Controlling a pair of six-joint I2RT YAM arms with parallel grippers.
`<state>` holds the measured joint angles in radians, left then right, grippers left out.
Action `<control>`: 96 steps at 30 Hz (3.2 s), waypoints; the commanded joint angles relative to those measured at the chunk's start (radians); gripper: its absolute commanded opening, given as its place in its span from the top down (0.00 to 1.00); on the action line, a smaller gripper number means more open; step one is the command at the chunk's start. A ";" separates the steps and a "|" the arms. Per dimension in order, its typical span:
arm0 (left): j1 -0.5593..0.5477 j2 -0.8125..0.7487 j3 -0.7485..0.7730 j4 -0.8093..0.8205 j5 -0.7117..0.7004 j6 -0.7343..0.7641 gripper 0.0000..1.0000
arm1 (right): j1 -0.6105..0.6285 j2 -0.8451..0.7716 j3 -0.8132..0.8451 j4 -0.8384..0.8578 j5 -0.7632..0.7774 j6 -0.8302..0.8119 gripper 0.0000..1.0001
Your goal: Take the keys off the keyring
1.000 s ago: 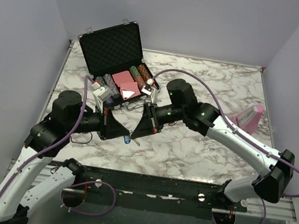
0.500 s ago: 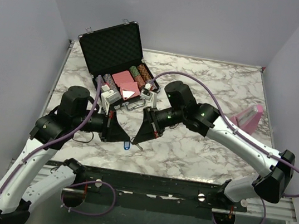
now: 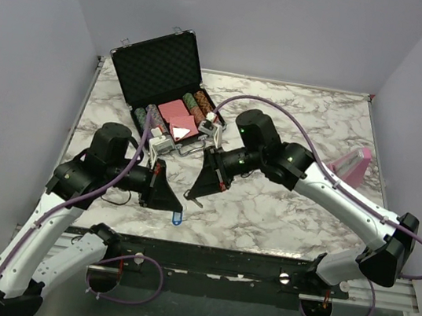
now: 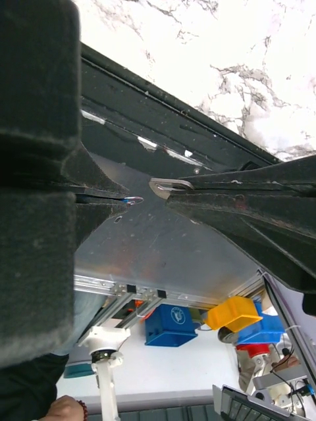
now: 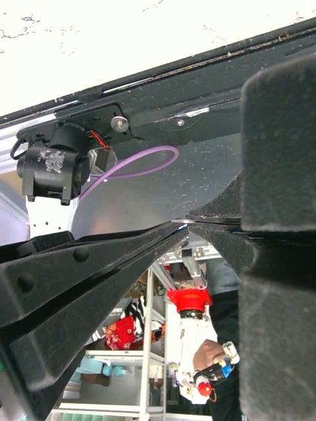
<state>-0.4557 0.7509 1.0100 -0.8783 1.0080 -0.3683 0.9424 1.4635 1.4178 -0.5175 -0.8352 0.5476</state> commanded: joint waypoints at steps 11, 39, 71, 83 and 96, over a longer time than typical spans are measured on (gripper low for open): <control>0.000 -0.091 -0.135 0.079 -0.120 -0.102 1.00 | -0.005 -0.080 0.046 -0.021 0.592 0.063 0.99; -0.001 -0.206 -0.312 0.058 -0.736 -0.192 1.00 | -0.195 0.081 -0.241 -0.058 0.889 0.140 0.99; -0.003 -0.232 -0.320 0.070 -0.790 -0.202 1.00 | -0.206 -0.052 -0.740 0.450 1.117 0.173 0.16; -0.003 -0.102 -0.297 0.145 -0.888 -0.144 1.00 | -0.205 -0.311 -1.065 0.763 1.119 0.141 0.22; -0.001 0.110 -0.163 0.254 -0.892 -0.084 0.01 | -0.205 -0.267 -1.063 0.778 1.091 0.137 0.08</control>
<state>-0.4557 0.8726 0.7834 -0.6861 0.0948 -0.4786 0.7361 1.1782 0.3408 0.2329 0.2493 0.6933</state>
